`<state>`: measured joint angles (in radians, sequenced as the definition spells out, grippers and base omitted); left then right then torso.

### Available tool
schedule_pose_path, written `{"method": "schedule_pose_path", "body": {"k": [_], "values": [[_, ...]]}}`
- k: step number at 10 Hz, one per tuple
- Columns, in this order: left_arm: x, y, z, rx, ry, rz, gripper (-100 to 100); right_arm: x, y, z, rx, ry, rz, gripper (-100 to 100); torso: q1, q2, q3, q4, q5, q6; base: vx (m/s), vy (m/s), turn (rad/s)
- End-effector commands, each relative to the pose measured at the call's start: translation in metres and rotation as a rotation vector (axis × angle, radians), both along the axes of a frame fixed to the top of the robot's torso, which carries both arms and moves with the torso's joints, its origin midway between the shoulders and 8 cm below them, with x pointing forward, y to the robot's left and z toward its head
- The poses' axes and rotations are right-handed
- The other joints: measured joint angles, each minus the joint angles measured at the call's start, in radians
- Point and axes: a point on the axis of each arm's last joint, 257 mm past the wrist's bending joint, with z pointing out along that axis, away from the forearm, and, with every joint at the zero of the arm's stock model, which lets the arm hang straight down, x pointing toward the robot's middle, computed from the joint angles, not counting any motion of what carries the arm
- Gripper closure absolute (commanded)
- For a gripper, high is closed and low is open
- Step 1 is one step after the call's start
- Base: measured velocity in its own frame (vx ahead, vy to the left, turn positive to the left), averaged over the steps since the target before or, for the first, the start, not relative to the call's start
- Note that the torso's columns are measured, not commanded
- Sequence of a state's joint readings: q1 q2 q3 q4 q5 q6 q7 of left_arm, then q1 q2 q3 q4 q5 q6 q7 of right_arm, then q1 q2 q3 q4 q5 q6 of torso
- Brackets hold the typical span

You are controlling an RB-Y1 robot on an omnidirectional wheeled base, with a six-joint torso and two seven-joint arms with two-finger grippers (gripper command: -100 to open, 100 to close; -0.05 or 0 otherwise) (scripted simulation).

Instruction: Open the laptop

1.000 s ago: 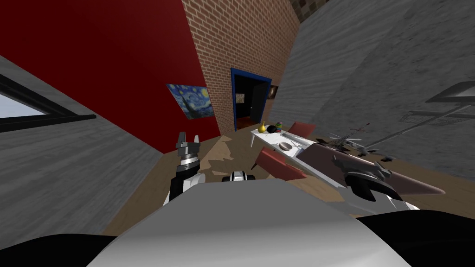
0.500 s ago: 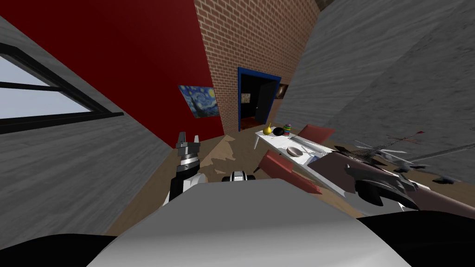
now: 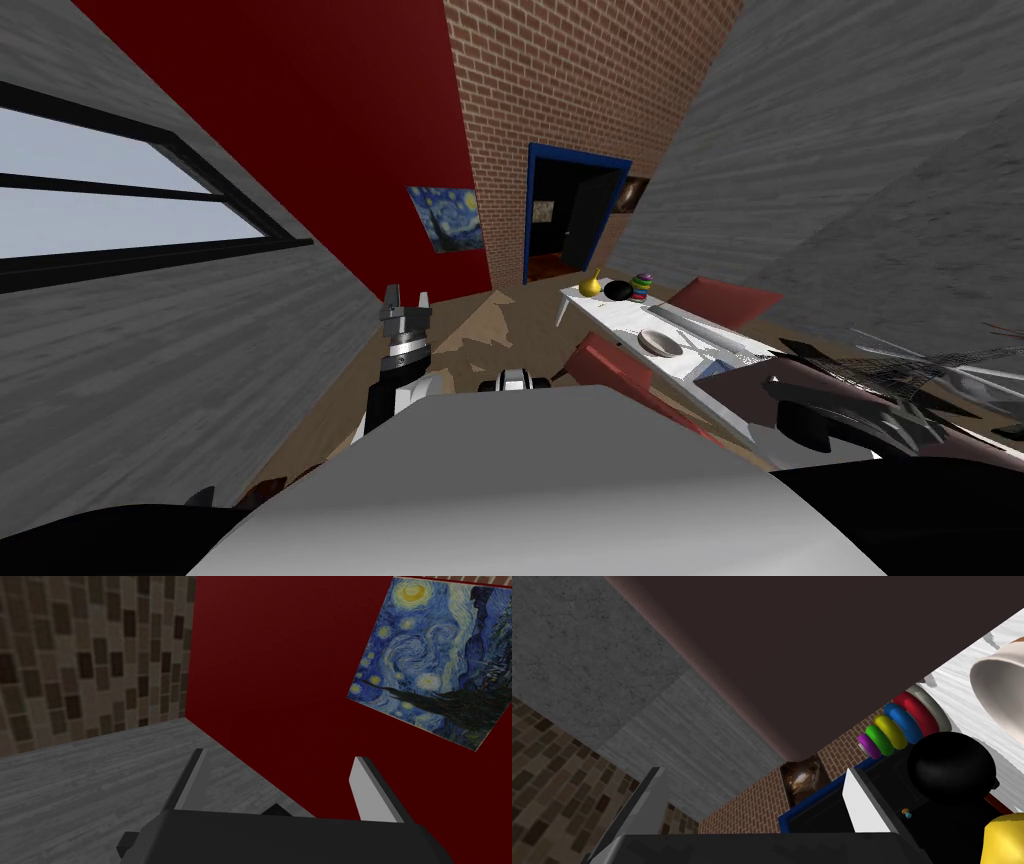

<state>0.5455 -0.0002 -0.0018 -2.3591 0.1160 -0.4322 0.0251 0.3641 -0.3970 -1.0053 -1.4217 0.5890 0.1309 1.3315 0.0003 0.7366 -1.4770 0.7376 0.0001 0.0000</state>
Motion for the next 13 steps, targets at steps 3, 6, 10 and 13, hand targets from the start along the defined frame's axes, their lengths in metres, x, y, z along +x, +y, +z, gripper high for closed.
{"method": "schedule_pose_path", "body": {"k": [3, 6, 10, 13], "values": [[0.0, 0.0, 0.0, 0.0, 0.0, 0.0, 0, -0.04, -0.015, -0.019, 0.004, 0.134, -0.101, -100, 0.0, 0.003, 0.002, 0.001, 0.0, 0.0, 0.04, -0.031, 0.151], [0.0, 0.0, 0.0, 0.0, 0.0, 0.0, 0, -0.037, -0.015, -0.016, 0.004, 0.124, -0.094, -100, -0.005, 0.002, 0.001, 0.001, -0.001, 0.0, 0.01, -0.062, 0.02], [0.0, 0.0, 0.0, 0.0, 0.0, 0.0, 0, -0.043, -0.031, -0.024, 0.08, 0.127, -0.124, 100, -0.005, 0.003, 0.003, 0.001, -0.002, -0.001, -0.084, -0.035, 0.161], [0.0, 0.0, 0.0, 0.0, 0.0, 0.0, 0, -0.047, -0.043, -0.022, 0.123, 0.117, -0.151, 100, -0.002, -0.002, -0.001, -0.001, -0.001, 0.001, -0.083, -0.032, 0.12]]}}
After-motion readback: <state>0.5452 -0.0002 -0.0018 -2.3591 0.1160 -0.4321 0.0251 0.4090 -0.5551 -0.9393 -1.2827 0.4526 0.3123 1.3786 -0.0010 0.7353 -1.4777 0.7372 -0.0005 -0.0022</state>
